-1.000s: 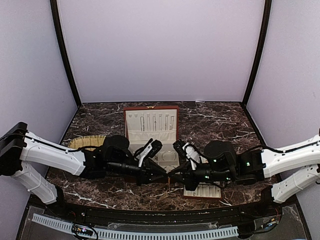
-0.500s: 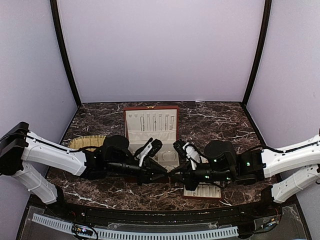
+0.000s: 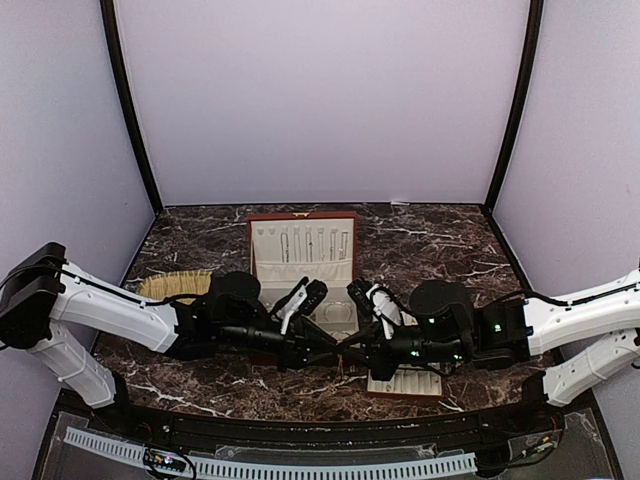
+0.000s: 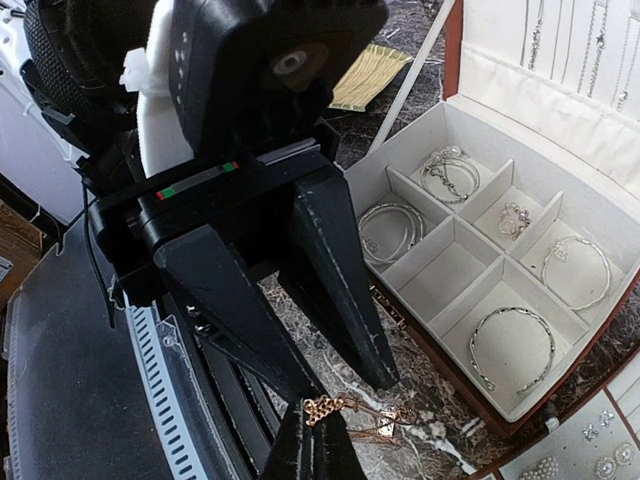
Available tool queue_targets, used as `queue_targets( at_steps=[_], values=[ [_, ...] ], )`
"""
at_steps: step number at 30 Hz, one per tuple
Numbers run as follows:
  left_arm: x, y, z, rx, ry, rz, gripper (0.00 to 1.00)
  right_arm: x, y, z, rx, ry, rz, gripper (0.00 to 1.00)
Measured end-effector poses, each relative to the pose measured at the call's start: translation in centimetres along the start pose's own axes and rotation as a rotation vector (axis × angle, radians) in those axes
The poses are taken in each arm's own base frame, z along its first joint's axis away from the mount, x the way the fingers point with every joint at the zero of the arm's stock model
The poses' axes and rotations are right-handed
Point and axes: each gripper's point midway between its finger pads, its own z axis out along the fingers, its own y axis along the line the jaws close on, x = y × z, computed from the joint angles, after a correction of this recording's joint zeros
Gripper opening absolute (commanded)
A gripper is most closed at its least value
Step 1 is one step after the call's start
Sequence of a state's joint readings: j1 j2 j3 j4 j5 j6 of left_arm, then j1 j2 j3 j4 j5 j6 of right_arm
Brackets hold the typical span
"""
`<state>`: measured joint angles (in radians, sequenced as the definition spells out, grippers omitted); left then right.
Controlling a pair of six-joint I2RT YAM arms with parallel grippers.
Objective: Organize the mixed jewelry
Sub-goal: Pass from the right arm to the left
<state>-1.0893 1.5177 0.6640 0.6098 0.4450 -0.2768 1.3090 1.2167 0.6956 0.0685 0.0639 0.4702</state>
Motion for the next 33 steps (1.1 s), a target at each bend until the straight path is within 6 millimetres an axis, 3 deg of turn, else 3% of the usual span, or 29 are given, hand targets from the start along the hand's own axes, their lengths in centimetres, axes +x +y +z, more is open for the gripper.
queue_targets(
  at_steps=[11, 23, 27, 33],
  values=[
    [0.1, 0.0, 0.5, 0.022, -0.009, -0.002, 0.28, -0.3, 0.1, -0.1, -0.005, -0.01, 0.004, 0.0],
    [0.1, 0.4, 1.3, 0.028, -0.036, -0.023, 0.16, -0.6, 0.3, -0.4, -0.011, -0.022, 0.012, 0.0],
    [0.5, 0.7, 1.8, 0.031, -0.034, -0.039, 0.01, -0.9, 0.4, -0.6, -0.014, -0.03, 0.015, 0.0],
    [0.2, 1.2, 1.6, -0.007, -0.045, -0.046, 0.0, -0.8, 0.2, -1.0, -0.012, -0.037, 0.026, 0.0]
  ],
)
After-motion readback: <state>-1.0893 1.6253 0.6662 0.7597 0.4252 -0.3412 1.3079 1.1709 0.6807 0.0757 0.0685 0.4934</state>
